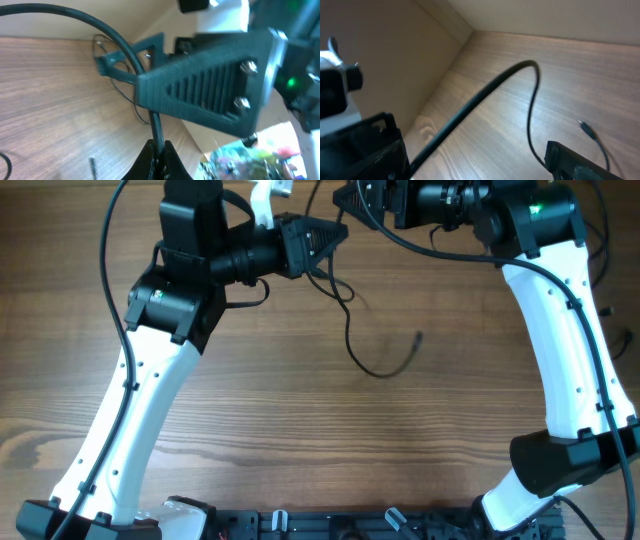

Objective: Untangle cables

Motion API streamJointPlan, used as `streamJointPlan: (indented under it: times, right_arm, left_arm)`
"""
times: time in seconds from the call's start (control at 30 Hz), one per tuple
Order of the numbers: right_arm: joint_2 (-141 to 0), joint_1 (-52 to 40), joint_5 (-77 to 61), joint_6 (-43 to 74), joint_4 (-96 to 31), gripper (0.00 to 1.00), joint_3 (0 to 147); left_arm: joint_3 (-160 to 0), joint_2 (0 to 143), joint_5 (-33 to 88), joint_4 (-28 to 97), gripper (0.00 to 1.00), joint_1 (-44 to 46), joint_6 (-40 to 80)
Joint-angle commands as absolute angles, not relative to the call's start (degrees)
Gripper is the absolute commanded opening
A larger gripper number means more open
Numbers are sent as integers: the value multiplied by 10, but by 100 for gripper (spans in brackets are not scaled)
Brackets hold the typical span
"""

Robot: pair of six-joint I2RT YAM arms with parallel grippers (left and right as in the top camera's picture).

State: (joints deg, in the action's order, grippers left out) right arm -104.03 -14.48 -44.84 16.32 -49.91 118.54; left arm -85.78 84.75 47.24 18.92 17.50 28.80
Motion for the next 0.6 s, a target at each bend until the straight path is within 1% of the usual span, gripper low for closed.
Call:
streamJointPlan:
  times: [0.0,0.03,0.07,0.1,0.13,0.17,0.2,0.27,0.33,0.47,0.5,0.57]
  right_arm:
    - [-1046,-146,-466,221,-488,87,1186]
    - [-1046,-146,-466,234,-484,85,1186]
    - [-1046,-148,-466,254,-478,77,1186]
    - [-1046,-151,-464,271,-474,67,1186]
    - [-1046,-155,-461,280,-474,58,1186]
    - [-1047,-161,-446,290,-477,46,1186]
    - [-1047,-166,-431,297,-480,41,1186]
    - [-1047,-175,-409,315,-484,34,1186]
    - [-1047,-182,-407,325,-482,32,1186]
    - [-1047,-207,-407,338,-482,30,1186]
    - [-1047,-211,-407,338,-484,31,1186]
    - [-1047,-211,-407,338,-493,36,1186]
  left_arm:
    - [-866,842,527,184,4,163,257]
    - [-866,842,527,184,4,163,257]
    - [-866,842,526,184,4,163,257]
    - [-866,842,524,184,4,163,257]
    - [-866,842,520,185,4,163,258]
    - [-866,842,514,185,4,163,260]
    - [-866,842,511,185,5,163,260]
    - [-866,842,502,187,6,163,262]
    - [-866,842,503,187,6,163,262]
    - [-866,842,497,188,6,163,261]
    - [-866,842,494,191,6,163,261]
    - [-866,842,480,206,5,162,261]
